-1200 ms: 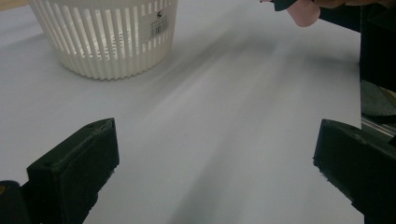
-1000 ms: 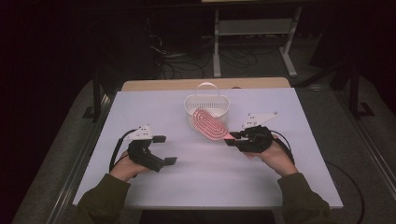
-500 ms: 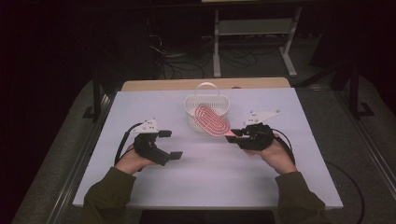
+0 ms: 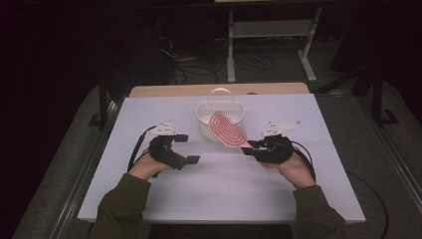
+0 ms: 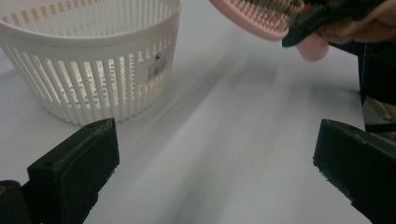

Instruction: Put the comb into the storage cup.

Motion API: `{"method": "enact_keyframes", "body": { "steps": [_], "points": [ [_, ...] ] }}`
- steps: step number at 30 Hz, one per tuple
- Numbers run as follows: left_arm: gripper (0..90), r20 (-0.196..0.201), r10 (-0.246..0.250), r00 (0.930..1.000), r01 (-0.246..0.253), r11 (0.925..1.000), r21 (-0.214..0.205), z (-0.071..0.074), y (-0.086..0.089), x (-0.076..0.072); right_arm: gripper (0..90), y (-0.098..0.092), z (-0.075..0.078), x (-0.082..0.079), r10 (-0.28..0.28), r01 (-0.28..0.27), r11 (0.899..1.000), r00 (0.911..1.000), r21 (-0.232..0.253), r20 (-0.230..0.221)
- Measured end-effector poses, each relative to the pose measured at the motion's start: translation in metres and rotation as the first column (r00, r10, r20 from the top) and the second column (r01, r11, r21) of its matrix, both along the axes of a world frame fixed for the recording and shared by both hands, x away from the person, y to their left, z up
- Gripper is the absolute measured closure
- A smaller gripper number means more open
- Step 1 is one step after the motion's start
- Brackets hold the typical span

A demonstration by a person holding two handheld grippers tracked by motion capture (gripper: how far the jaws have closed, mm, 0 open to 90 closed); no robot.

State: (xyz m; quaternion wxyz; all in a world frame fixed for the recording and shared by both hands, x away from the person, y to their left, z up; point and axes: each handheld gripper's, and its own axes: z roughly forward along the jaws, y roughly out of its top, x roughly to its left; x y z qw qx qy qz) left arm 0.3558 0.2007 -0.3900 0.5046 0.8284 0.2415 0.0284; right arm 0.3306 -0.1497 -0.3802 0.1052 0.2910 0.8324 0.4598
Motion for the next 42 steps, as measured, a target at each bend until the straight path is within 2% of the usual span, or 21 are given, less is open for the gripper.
{"method": "enact_keyframes", "body": {
  "steps": [6, 9, 13, 19, 27, 34, 42],
  "points": [
    [0.2, -0.006, -0.010, 0.9999, 0.010, 0.9993, -0.035, 0.001, -0.003, 0.004, 68.6, 0.001, -0.004, 0.000, 0.004, -0.004, 1.000, 1.0000, 0.000, -0.004],
    [0.2, -0.009, -0.017, 0.9998, 0.016, 0.9991, -0.039, 0.001, -0.005, 0.004, 68.7, 0.002, -0.006, 0.001, 0.012, -0.012, 1.000, 0.9999, 0.000, -0.006],
    [0.2, -0.020, -0.020, 0.9996, 0.019, 0.9979, -0.062, 0.001, -0.009, 0.003, 68.7, 0.012, -0.009, -0.002, 0.041, -0.041, 0.999, 0.9991, -0.002, -0.008],
    [0.2, -0.022, -0.026, 0.9994, 0.024, 0.9962, -0.083, 0.004, -0.013, 0.001, 68.6, 0.019, -0.011, -0.004, 0.056, -0.056, 0.998, 0.9984, -0.002, -0.003],
    [0.1, -0.036, 0.001, 0.9993, -0.004, 0.9966, -0.083, 0.005, -0.017, 0.002, 68.6, 0.023, -0.012, -0.005, 0.057, -0.057, 0.998, 0.9984, 0.015, 0.002],
    [0.0, -0.056, 0.022, 0.9982, -0.029, 0.9934, -0.111, 0.007, -0.020, 0.002, 68.7, 0.027, -0.013, -0.008, 0.071, -0.071, 0.997, 0.9974, 0.020, 0.011],
    [0.0, -0.062, 0.038, 0.9974, -0.045, 0.9918, -0.119, 0.008, -0.023, 0.003, 68.7, 0.031, -0.015, -0.008, 0.085, -0.086, 0.996, 0.9962, 0.026, 0.020]
  ]
}}
